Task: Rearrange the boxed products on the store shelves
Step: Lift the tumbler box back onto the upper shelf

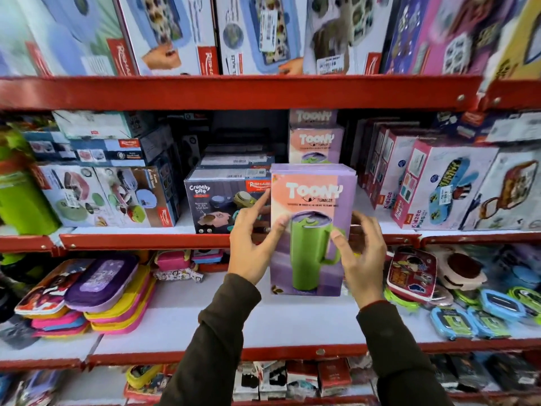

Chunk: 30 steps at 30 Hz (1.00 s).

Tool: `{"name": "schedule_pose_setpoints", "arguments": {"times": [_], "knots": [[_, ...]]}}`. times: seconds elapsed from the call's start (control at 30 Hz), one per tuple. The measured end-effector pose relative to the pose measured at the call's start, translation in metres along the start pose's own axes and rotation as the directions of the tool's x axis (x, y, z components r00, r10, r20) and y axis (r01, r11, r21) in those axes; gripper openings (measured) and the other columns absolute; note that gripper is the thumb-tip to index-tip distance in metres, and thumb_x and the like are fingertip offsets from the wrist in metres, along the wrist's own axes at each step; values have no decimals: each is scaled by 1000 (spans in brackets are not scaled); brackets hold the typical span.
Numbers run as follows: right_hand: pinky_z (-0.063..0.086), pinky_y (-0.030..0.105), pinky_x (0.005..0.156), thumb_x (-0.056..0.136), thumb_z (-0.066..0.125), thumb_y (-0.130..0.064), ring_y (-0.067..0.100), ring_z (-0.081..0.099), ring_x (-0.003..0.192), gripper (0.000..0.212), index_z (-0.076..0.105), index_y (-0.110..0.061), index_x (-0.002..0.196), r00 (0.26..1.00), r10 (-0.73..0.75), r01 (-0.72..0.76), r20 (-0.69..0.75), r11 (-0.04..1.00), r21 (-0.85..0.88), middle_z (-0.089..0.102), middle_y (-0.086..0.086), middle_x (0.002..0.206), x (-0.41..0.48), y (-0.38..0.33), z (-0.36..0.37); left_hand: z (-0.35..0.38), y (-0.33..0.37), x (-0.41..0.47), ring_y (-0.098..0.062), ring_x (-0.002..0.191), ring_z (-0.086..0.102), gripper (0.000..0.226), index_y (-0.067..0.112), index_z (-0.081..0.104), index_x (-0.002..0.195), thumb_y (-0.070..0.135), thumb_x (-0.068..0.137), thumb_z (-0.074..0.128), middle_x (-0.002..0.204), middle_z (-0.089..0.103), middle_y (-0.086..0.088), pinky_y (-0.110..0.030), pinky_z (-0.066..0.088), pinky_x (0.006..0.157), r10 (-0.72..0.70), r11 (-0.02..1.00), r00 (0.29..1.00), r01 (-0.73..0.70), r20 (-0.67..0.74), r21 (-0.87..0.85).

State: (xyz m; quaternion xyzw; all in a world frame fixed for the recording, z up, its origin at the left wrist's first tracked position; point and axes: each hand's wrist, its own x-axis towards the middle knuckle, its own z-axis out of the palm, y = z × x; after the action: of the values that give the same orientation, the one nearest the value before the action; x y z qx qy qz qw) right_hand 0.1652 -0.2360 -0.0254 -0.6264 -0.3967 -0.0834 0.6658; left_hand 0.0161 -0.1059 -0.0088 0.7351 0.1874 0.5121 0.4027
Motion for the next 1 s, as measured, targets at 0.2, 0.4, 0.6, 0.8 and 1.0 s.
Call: {"name": "schedule_pose_setpoints", "arguments": {"times": [0.2, 0.4, 0.6, 0.8, 1.0], "knots": [[54, 25, 90, 87, 65, -36, 7, 63, 104, 52, 60, -17, 135, 998, -64, 63, -17, 997, -53, 55, -3, 118, 56, -3, -22, 28, 32, 40, 1, 126, 57, 58, 31, 45, 150, 33, 95, 66, 140, 61, 8, -19, 48, 105, 67, 998, 996, -67, 50, -9], [47, 24, 100, 99, 64, -22, 16, 56, 122, 52, 48, -13, 147, 991, -3, 26, 132, 984, -179, 55, 3, 137, 102, 17, -16, 59, 23, 79, -12, 139, 53, 61, 24, 37, 155, 26, 99, 60, 152, 55, 1, -41, 44, 118, -31, 999, 997, 33, 76, -28], [43, 49, 115, 100, 60, -30, 28, 51, 137, 55, 45, -10, 150, 972, 115, -59, 203, 964, -260, 53, 12, 147, 112, 44, 3, 76, 0, 98, -25, 138, 52, 61, 15, 26, 158, 19, 103, 51, 152, 52, -10, -31, 40, 115, -165, 979, 982, 152, 88, 140], [42, 49, 115, 101, 60, -24, 32, 51, 136, 53, 45, -5, 148, 979, 129, -81, 160, 957, -277, 53, 16, 146, 113, 47, 12, 81, -4, 105, -24, 133, 56, 61, 18, 25, 158, 18, 103, 50, 147, 57, -9, -36, 43, 115, -216, 969, 973, 204, 82, 140], [42, 50, 116, 100, 60, -27, 30, 48, 141, 57, 40, -13, 152, 981, 134, -94, 139, 961, -261, 47, 13, 153, 110, 42, 10, 84, -4, 101, -24, 128, 55, 67, 17, 14, 161, 19, 104, 49, 137, 58, -10, -29, 41, 109, -241, 965, 966, 228, 93, 129]]}}
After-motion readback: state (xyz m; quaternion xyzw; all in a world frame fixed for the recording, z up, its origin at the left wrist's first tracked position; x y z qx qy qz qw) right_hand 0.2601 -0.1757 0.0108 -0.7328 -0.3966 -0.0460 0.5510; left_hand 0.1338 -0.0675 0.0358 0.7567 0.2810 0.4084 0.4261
